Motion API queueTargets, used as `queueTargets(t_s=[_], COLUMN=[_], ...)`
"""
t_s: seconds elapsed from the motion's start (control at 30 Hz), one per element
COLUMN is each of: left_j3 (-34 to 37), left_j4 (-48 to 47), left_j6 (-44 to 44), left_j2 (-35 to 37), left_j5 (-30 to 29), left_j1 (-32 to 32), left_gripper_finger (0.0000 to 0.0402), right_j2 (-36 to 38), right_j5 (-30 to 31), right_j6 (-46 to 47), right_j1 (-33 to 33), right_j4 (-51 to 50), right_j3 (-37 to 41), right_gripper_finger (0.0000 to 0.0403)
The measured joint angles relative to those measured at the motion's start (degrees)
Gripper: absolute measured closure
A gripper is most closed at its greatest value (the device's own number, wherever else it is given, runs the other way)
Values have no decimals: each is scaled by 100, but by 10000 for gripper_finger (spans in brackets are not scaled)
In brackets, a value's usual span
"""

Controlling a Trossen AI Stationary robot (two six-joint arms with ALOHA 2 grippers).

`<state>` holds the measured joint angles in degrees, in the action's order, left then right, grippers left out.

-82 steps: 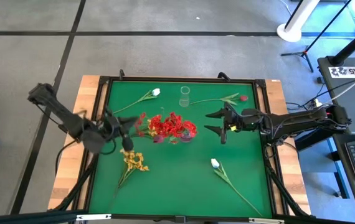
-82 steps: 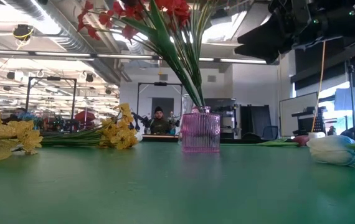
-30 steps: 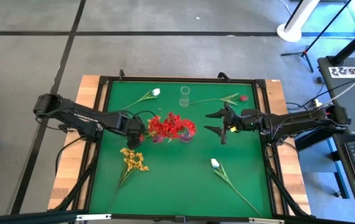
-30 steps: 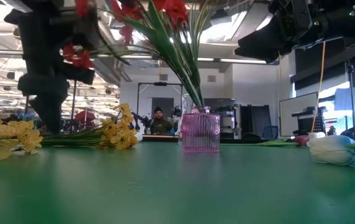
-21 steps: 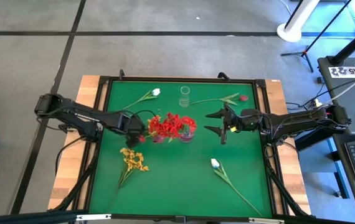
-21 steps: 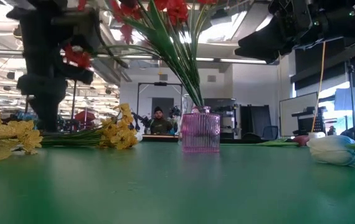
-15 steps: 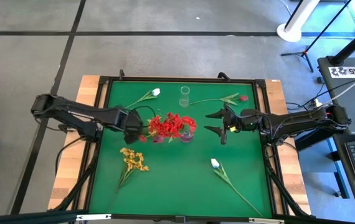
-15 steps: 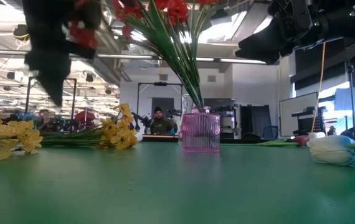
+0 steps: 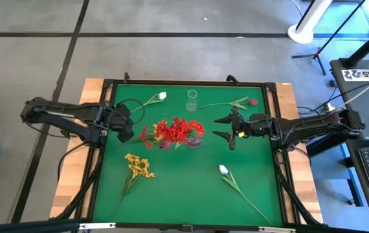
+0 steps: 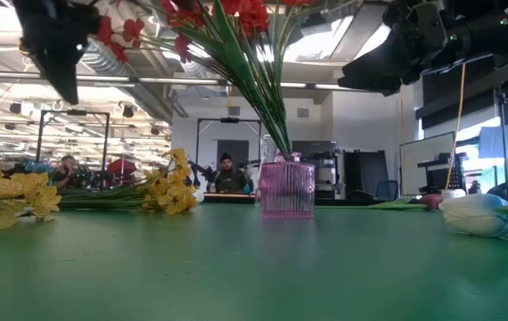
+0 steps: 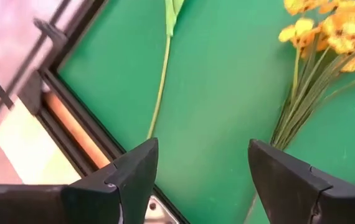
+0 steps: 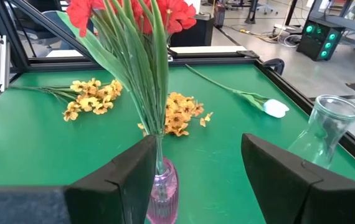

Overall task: Sort flowers into vase by color
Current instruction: Put the top yellow flowers into the transparent vase

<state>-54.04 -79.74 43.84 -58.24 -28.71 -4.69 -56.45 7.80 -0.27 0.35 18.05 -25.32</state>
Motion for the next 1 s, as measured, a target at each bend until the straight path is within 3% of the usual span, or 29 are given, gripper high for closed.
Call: queueTargets(t_s=[0.17, 0.5, 0.77, 1.0], left_j3=[740, 2462, 2667, 2811], left_j4=[431, 3351, 4210, 4258], left_j6=[352, 72, 34, 212], left_j2=[199, 269, -39, -869], left_j5=[459, 1326, 1486, 1478], left_j1=[0, 67, 208, 381], left_gripper_finger=[159, 159, 159, 159], right_j2=[0, 0, 0, 0], right_j5=[-27, -29, -31, -31], right_j6=[-1, -4, -4, -4], right_j1=[1, 0, 1, 0], right_j4=[10, 2, 10, 77], right_j3=[0, 0, 0, 0], right_gripper_finger=[169, 169, 169, 169])
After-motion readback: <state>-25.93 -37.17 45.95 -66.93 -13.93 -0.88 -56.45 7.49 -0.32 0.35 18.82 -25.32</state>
